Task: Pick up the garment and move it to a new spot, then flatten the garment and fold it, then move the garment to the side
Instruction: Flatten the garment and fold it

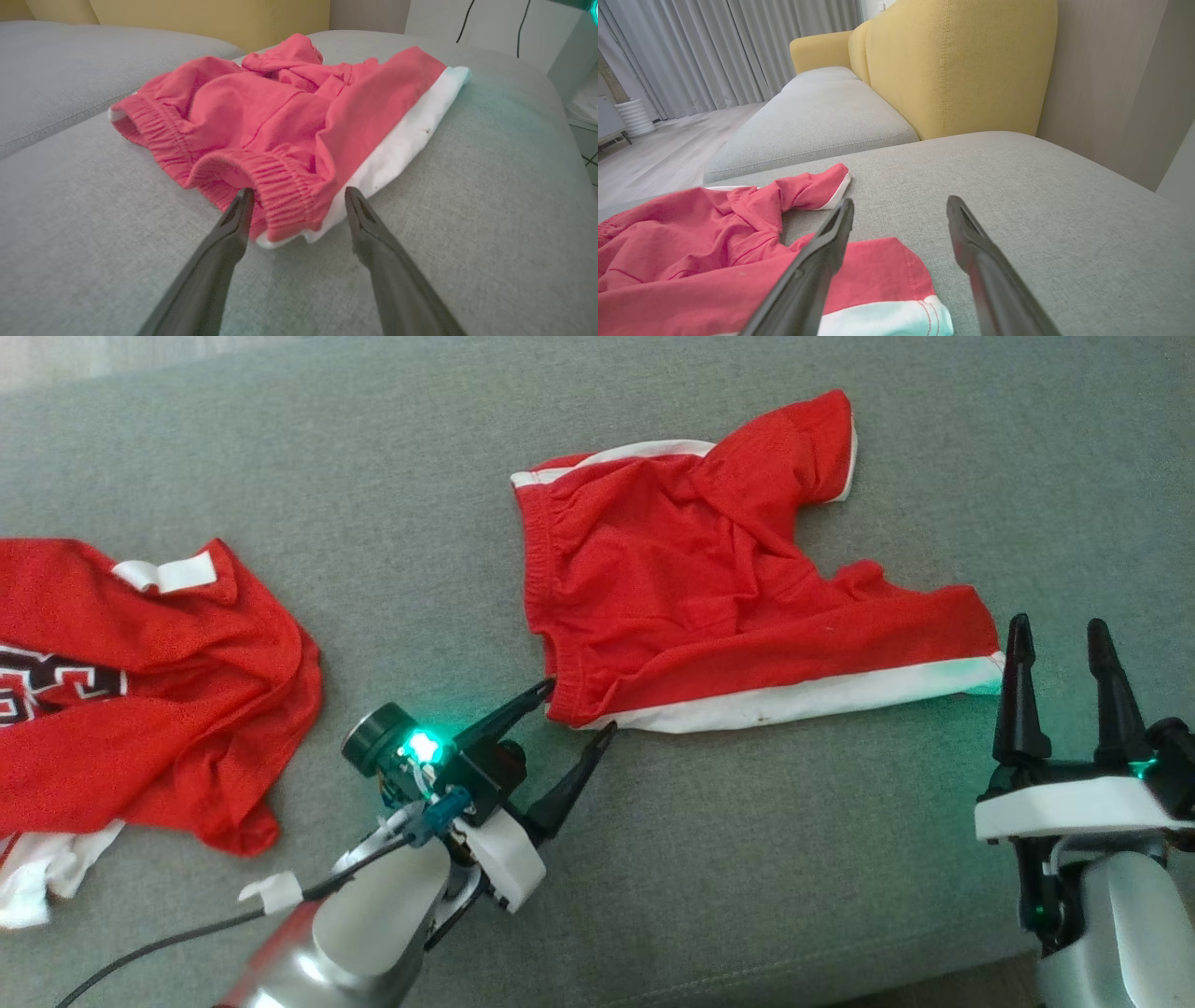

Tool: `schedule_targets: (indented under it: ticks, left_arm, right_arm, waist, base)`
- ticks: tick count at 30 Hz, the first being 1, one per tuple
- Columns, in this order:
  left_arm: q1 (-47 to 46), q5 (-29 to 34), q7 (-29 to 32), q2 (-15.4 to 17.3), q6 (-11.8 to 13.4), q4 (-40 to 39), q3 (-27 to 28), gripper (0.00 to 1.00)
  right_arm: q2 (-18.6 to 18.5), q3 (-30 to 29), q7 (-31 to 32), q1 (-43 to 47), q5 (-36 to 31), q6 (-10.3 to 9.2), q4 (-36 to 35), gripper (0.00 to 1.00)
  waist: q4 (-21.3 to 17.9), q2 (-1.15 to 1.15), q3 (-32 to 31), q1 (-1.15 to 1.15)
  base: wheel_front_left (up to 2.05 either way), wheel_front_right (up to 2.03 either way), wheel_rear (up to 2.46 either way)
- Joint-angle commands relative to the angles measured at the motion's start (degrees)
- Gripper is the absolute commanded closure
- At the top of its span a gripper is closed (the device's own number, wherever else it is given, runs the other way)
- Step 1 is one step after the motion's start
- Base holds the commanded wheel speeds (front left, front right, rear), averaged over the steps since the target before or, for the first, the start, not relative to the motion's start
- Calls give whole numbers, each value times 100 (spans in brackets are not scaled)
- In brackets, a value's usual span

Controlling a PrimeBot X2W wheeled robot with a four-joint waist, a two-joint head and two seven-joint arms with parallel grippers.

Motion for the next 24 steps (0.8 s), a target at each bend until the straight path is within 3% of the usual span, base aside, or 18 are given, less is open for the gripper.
schedule_targets:
  ticks: [1,2,3,7,17,24]
  left_arm:
    - [-191,-63,-36,91,10,-84,77,0]
    - [-199,-73,-36,96,10,-49,47,62]
    - [-208,-79,-36,101,10,-18,30,100]
    - [-193,-129,-36,104,10,38,4,100]
    - [6,-121,-36,107,21,-308,217,100]
    - [139,-78,-36,69,21,-483,283,100]
  right_arm:
    - [-31,143,-62,-147,46,-4,-177,0]
    - [-31,146,-62,-153,49,-4,-170,0]
    - [-31,147,-62,-157,51,-4,-161,0]
    - [-31,124,-62,-139,26,-4,-9,0]
    - [-31,-352,253,-329,-432,-4,1483,0]
    - [-31,-382,348,-522,-496,-4,2028,0]
  waist:
    - [-32,0,21,-1]
    - [-45,0,24,-1]
    - [-53,0,23,-1]
    - [-31,0,-45,-1]
    - [190,0,-363,-1]
    - [286,0,-483,-1]
  base:
    - [0,0,0]
    - [0,0,0]
    - [0,0,0]
    - [0,0,0]
    - [0,0,0]
    - [0,0,0]
